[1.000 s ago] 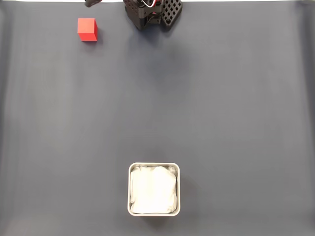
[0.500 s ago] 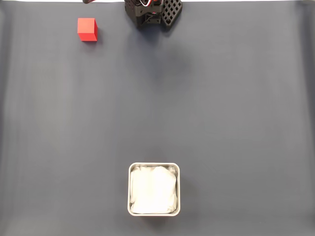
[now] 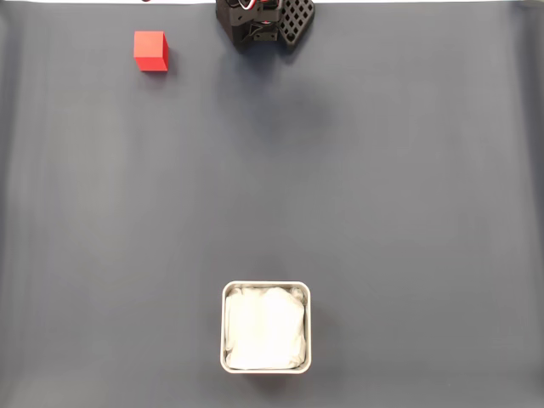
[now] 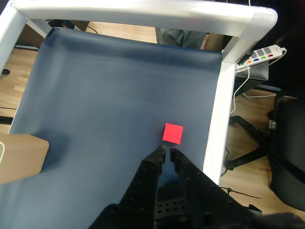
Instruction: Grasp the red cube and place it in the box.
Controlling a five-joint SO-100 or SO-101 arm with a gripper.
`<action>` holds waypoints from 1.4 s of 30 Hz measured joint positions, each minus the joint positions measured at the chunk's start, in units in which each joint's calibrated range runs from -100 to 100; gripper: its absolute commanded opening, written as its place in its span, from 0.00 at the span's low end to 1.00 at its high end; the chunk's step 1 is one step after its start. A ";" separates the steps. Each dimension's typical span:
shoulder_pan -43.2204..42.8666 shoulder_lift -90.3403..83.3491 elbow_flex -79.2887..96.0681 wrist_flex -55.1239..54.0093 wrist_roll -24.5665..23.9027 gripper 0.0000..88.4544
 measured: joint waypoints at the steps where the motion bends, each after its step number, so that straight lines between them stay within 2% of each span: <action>1: 0.22 0.17 0.00 -0.16 -0.05 0.00; 6: 1.04 1.22 0.09 -0.64 -0.05 0.01; 12: 2.74 2.43 1.81 -3.02 -0.54 0.07; 23: 4.60 3.47 6.15 -7.80 -0.39 0.12; 42: 8.98 1.56 14.10 -13.13 0.54 0.18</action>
